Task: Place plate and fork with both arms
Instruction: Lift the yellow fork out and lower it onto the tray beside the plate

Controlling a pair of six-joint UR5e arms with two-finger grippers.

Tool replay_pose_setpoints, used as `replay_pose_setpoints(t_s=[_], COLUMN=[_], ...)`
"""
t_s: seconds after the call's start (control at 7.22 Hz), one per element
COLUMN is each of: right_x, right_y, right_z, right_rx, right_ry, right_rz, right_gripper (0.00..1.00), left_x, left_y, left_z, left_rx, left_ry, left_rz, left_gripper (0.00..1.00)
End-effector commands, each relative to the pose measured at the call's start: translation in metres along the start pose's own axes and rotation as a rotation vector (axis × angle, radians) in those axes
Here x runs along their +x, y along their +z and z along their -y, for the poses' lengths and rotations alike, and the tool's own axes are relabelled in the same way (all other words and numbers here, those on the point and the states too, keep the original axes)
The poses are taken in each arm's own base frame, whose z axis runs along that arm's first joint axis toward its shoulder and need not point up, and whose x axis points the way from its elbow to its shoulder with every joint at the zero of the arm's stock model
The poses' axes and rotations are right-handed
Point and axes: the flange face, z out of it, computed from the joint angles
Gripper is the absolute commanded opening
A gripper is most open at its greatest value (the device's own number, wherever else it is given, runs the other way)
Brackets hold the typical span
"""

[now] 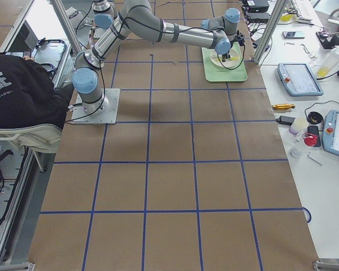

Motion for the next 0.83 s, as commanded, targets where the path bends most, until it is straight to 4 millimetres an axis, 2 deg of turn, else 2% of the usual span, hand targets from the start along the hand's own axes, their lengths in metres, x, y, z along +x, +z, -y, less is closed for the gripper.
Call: replay_pose_setpoints(t_s=[0.0, 0.14, 0.28, 0.42, 0.55, 0.69], right_x=[0.046, 0.046, 0.046, 0.045, 0.045, 0.045], right_y=[0.015, 0.023, 0.025, 0.028, 0.032, 0.027], right_z=[-0.005, -0.006, -0.006, -0.006, -0.008, -0.015], right_rx=[-0.036, -0.048, -0.050, -0.052, -0.060, -0.065], right_ry=[0.014, 0.023, 0.055, 0.068, 0.069, 0.054], right_rz=[0.005, 0.006, 0.007, 0.022, 0.030, 0.019], right_gripper=[0.05, 0.14, 0.35, 0.97, 1.00, 1.00], left_x=[0.000, 0.000, 0.000, 0.000, 0.000, 0.000], left_y=[0.002, 0.001, 0.001, 0.000, 0.000, 0.000], left_z=[0.000, 0.000, 0.000, 0.000, 0.000, 0.000], left_rx=[-0.004, -0.004, -0.004, -0.002, -0.002, -0.002], left_ry=[0.000, 0.000, 0.000, 0.000, 0.000, 0.000], left_rz=[0.000, 0.000, 0.000, 0.000, 0.000, 0.000], left_gripper=[1.00, 1.00, 1.00, 1.00, 1.00, 1.00])
